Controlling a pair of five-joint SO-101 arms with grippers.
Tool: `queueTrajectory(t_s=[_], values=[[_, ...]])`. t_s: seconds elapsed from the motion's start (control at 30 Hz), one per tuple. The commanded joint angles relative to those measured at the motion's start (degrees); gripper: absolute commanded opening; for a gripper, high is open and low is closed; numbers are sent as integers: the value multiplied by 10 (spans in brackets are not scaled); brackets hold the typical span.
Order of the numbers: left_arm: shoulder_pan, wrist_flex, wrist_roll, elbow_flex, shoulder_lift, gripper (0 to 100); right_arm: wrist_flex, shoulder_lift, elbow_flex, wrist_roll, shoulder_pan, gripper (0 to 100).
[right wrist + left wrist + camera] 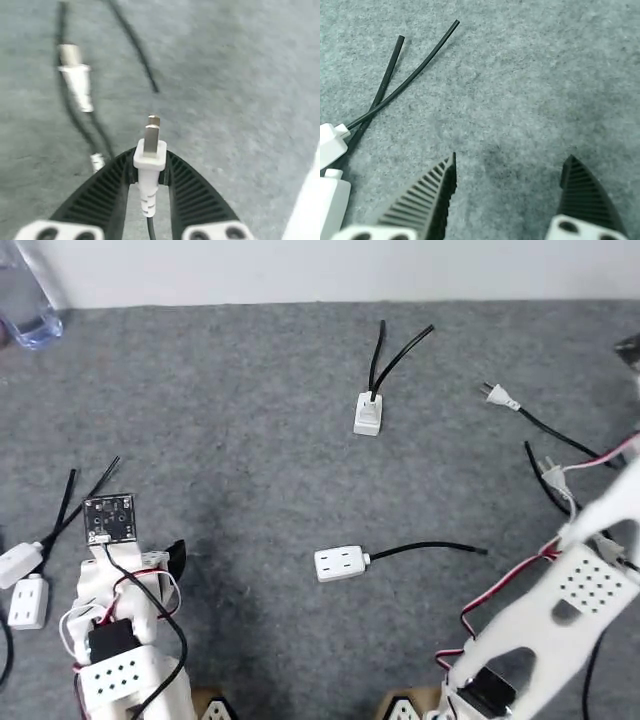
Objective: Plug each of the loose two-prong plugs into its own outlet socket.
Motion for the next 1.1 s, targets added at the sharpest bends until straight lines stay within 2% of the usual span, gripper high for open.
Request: queueTrajectory(t_s=[0.0, 0.37, 0.5, 0.83, 1.07], values=[[4, -17, 1, -1, -5, 317, 26, -116, 112, 10, -46, 8], [4, -25, 1, -1, -5, 317, 24, -336, 443, 17, -187, 8], [4, -25, 1, -1, -5, 317, 24, -395, 559, 91, -217, 8], [4, -25, 1, -1, -5, 317, 22, -502, 886, 356, -272, 8], [4, -25, 1, -1, -5, 317, 0, -502, 987, 410, -326, 8]])
